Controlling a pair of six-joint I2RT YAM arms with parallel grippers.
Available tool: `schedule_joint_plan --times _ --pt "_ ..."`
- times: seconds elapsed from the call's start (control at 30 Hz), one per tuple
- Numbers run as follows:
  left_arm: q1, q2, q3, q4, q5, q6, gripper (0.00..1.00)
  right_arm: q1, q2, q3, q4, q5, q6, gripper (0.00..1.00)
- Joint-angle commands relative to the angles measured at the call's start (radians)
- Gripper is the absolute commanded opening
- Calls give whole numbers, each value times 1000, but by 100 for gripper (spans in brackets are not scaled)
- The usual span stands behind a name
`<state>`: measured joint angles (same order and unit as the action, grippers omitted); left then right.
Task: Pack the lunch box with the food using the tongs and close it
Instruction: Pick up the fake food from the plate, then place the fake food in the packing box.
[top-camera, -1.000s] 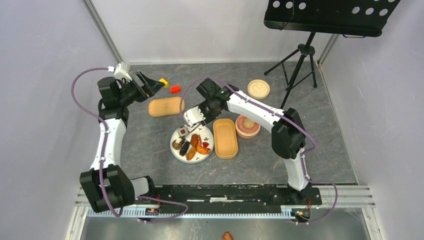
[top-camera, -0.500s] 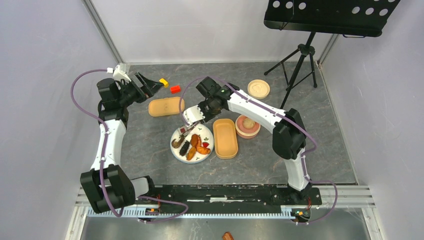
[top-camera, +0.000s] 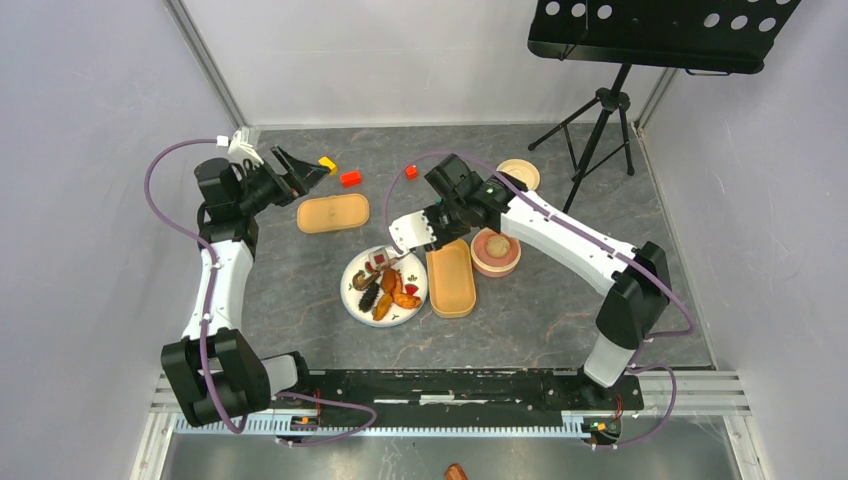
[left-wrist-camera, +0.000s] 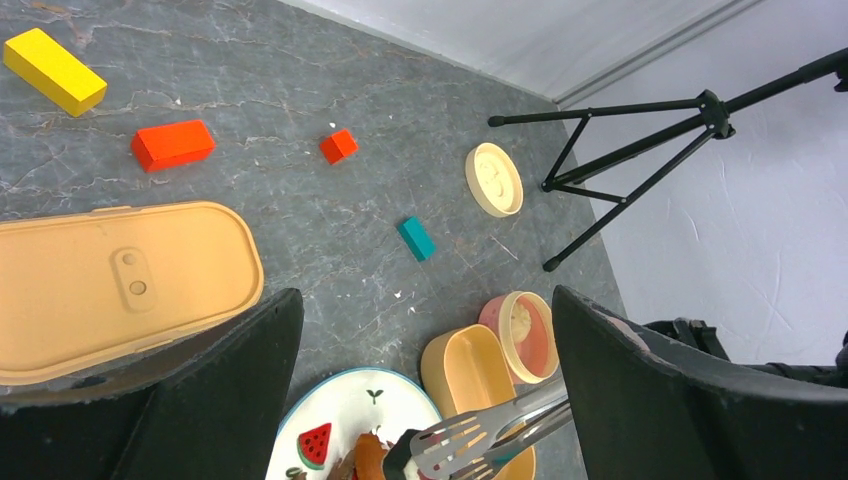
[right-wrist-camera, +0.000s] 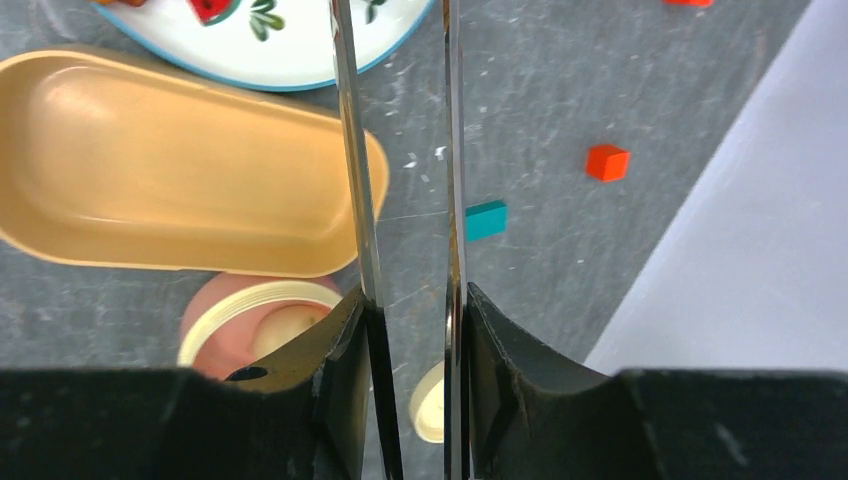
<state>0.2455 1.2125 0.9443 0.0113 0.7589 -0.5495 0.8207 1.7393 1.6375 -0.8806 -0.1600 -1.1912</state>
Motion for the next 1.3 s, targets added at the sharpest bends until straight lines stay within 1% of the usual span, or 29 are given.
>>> schedule_joint_plan --times 0.0,0.13,0.23,0.43,0.5,0.57,0.63,0.8,0.93,1.27 --pt "-2 -34 -9 41 36 -24 99 -6 -52 -43 0 -14 53 28" --pt "-2 -43 -3 25 39 -12 99 -46 -104 -45 -57 -10 105 27" --pt "-3 -46 -6 21 43 -9 99 -114 -152 -42 -112 -17 147 27" --pt "-15 -31 -7 24 51 -11 99 -341 -225 -52 -260 -66 240 27" --pt "-20 -25 -4 26 51 -10 99 -421 -261 -89 -299 -104 262 27" --pt "-24 -18 -4 27 52 -10 99 -483 -312 -152 -308 -106 263 27" --pt "-29 -9 -4 30 53 -10 99 -520 -360 -208 -309 -99 252 27" --pt "-43 11 0 41 51 -18 99 -581 -408 -323 -309 -112 264 27" --pt "-46 19 10 41 50 -17 99 -615 -407 -363 -309 -129 263 26" --pt "-48 14 7 35 45 -12 99 -663 -309 -334 -310 -165 273 27"
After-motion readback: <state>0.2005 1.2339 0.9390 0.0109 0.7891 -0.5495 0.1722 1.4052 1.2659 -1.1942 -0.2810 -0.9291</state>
